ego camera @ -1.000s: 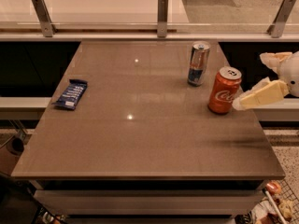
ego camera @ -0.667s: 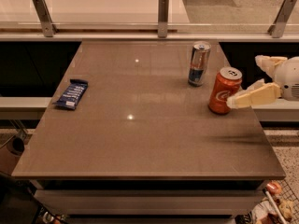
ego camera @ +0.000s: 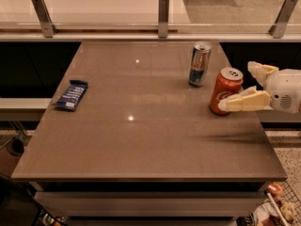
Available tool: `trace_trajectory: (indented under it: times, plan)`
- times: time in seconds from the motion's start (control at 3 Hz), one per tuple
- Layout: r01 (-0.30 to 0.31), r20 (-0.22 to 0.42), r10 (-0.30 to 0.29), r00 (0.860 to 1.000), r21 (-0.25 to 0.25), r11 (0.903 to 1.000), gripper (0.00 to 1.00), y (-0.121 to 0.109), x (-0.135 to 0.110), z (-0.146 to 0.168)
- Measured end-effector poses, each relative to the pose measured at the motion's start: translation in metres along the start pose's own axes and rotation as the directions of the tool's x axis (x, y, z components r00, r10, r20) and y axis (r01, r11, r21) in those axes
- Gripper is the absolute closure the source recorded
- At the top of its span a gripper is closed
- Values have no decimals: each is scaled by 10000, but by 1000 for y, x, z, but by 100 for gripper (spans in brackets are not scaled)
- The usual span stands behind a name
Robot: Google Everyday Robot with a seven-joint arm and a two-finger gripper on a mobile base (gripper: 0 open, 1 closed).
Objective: Move coke can near rxbar blueberry
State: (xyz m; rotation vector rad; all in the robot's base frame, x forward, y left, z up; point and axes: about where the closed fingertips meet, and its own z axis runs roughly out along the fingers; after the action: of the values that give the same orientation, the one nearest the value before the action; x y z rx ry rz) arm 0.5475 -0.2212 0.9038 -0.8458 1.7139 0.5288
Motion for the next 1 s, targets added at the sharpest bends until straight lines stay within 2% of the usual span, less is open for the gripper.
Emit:
trace_trajectory:
  times: [0.33,1.0]
  plan:
    - [-101,343,104,9994,-72,9999,18,3,0,9]
    - [-70,374,75,9993,-153,9999,64,6,-2,13]
